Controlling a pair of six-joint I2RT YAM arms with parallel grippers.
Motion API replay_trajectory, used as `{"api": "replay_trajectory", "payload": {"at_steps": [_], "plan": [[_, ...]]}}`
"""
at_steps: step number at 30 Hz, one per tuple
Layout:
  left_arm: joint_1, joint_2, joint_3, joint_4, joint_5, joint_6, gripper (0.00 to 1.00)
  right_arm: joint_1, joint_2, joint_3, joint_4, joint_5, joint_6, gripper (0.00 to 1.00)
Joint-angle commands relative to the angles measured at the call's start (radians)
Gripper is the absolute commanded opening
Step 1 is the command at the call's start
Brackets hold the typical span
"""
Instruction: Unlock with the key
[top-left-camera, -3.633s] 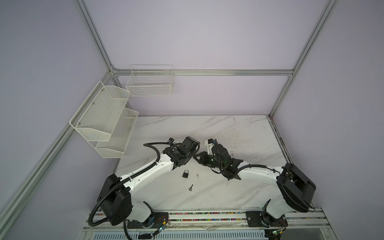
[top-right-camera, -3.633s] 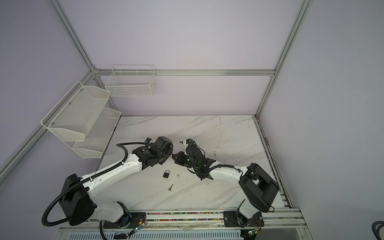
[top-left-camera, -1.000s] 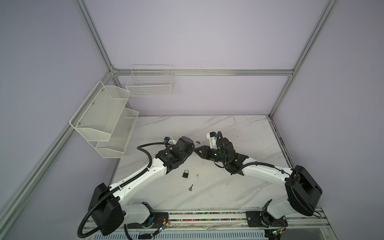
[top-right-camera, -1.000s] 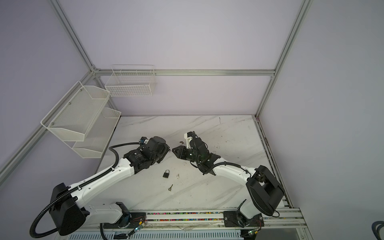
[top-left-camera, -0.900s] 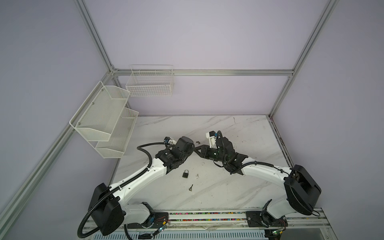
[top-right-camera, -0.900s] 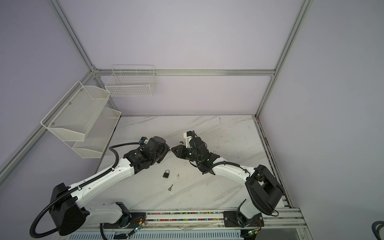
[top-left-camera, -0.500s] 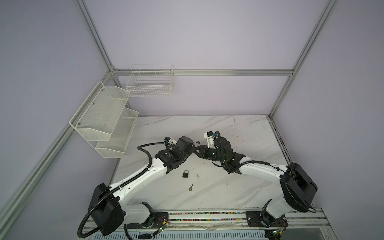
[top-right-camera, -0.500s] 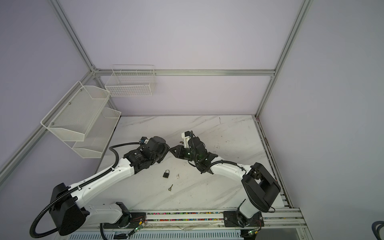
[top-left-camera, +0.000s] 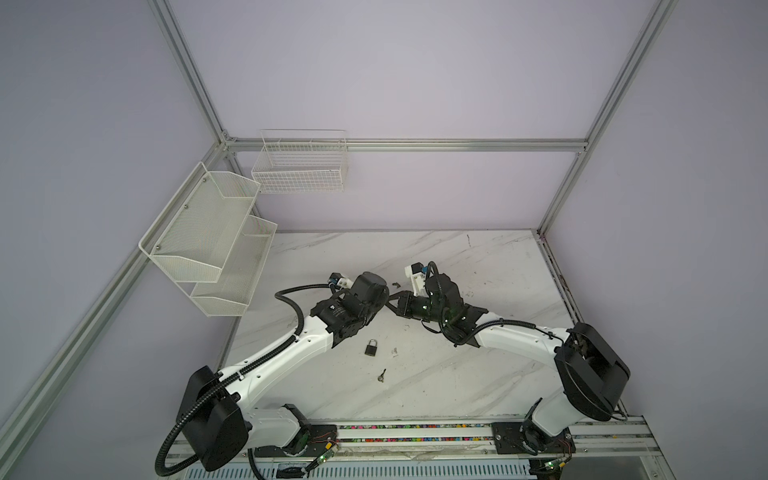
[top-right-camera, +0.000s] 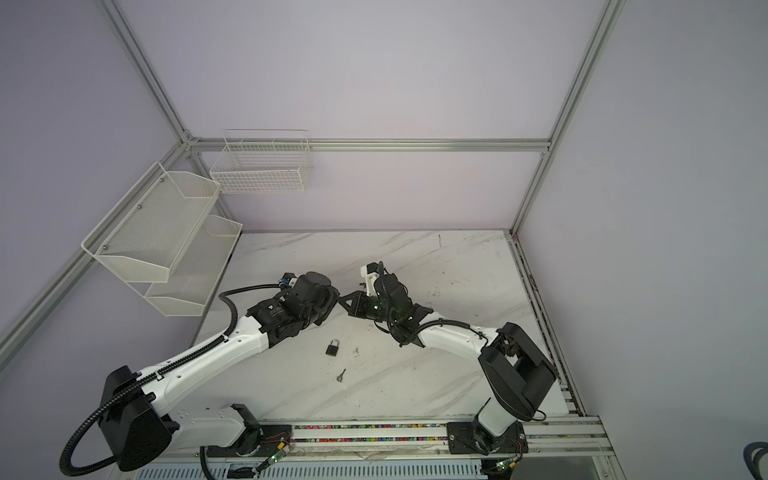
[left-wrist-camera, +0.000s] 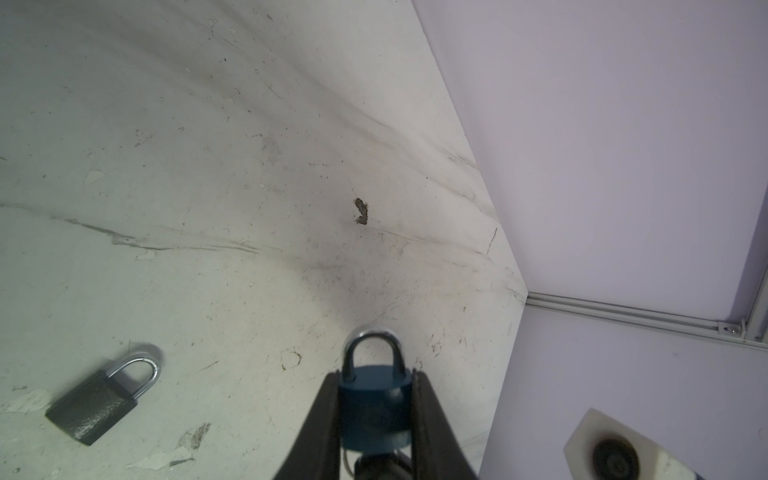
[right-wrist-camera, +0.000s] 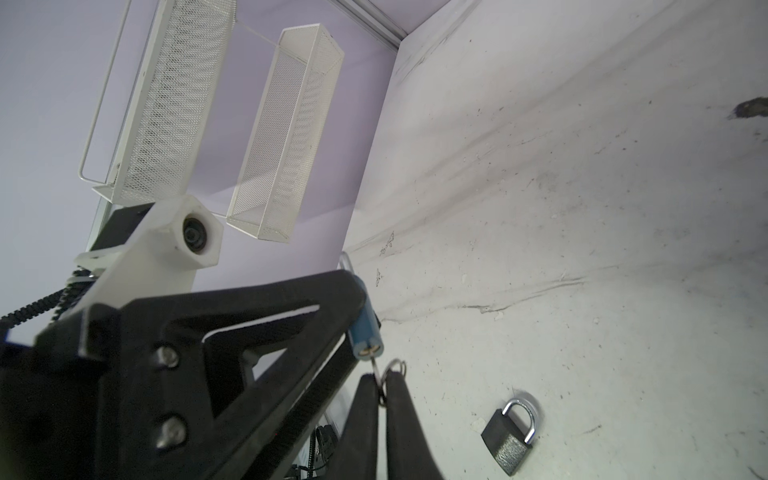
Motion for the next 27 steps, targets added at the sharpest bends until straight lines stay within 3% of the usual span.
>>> {"api": "replay_trajectory", "payload": {"at_steps": [1, 12, 27], "plan": [[0.004, -0.012, 0.03, 0.03, 0.035, 0.029, 0.0, 0.002, -0.002, 0.02, 0.021, 0.007, -0.033, 0.04], [-0.036, 0.027, 0.07, 0.092, 0.176, 0.02, 0.0, 0.003, 0.017, 0.061, 0.047, -0.012, -0.058, 0.02], [-0.036, -0.03, 0.046, 0.157, 0.125, 0.01, 0.0, -0.009, 0.025, 0.032, 0.157, -0.149, 0.153, 0.0]]}}
